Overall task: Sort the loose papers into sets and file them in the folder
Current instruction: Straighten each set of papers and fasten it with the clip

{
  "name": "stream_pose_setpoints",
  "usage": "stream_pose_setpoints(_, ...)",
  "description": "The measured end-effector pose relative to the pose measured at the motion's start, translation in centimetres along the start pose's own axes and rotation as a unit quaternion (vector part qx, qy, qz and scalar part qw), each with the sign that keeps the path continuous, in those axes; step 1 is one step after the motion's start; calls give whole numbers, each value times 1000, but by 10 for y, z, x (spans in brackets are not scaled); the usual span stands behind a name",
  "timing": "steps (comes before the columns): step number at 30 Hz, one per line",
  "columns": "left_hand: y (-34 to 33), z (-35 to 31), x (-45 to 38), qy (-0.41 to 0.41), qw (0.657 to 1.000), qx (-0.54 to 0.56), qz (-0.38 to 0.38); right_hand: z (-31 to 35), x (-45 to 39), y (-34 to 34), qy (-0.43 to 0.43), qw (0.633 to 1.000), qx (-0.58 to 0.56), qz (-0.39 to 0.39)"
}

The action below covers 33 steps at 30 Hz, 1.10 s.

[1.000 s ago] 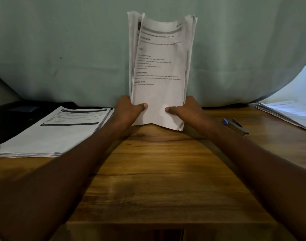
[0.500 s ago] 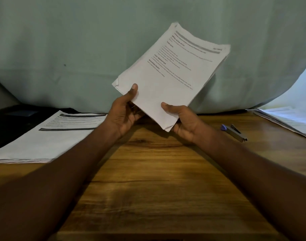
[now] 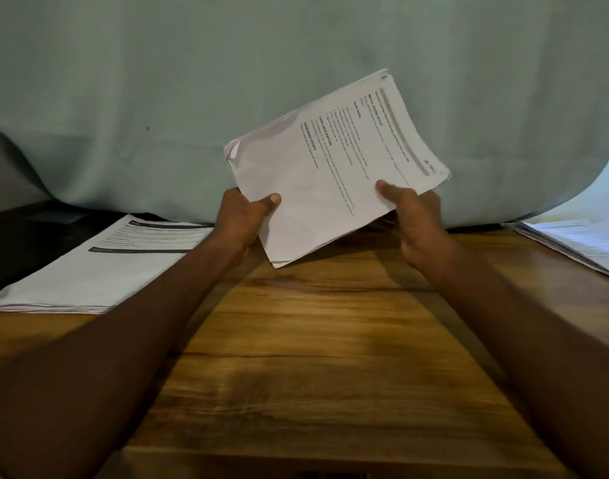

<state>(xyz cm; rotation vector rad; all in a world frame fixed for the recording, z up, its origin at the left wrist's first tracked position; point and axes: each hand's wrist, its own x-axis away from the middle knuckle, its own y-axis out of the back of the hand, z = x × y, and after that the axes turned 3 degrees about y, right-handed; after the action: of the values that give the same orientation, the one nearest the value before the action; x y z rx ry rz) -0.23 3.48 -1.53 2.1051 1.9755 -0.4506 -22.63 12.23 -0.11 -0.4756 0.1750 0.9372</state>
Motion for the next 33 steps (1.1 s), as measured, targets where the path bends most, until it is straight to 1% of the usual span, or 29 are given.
stream_pose_setpoints(2, 2, -1, -2, -16, 1000, -22, -1, 13, -5, 8, 43, 999, 8, -30)
stream_pose_setpoints(4, 4, -2, -3, -30, 998, -51, -10, 20, -9, 14, 48, 998, 30, -29)
stream_pose_setpoints(7, 9, -5, -10, -46, 994, -96, -40, 20, -14, 21, 26, 996, 87, 0)
stream_pose_setpoints(10, 16, -5, -17, -46, 988, -122, -77, 23, -19, 24, -28, 995, 88, 48)
stream_pose_setpoints(12, 21, -5, -19, -47, 985, -138, -89, 24, -21, 26, -37, 991, 107, 73)
stream_pose_setpoints(19, 23, -6, -15, -60, 985, -156, -42, 17, -15, 26, -63, 982, 115, 133)
stream_pose_setpoints(22, 21, -8, -14, -60, 985, -157, -38, 15, -11, 24, -21, 978, 161, 132)
stream_pose_setpoints(25, 18, -11, -12, -80, 984, -153, -48, 13, -3, 16, 78, 962, 232, 118)
stream_pose_setpoints(27, 12, -12, -7, -99, 982, -156, -51, 8, 2, 8, 120, 959, 238, 96)
stream_pose_setpoints(29, 6, -12, -2, -120, 980, -152, -42, 1, 6, 1, 133, 958, 242, 82)
stream_pose_setpoints(33, 2, -4, 6, -149, 978, -145, -32, -14, 12, -7, 130, 949, 284, 55)
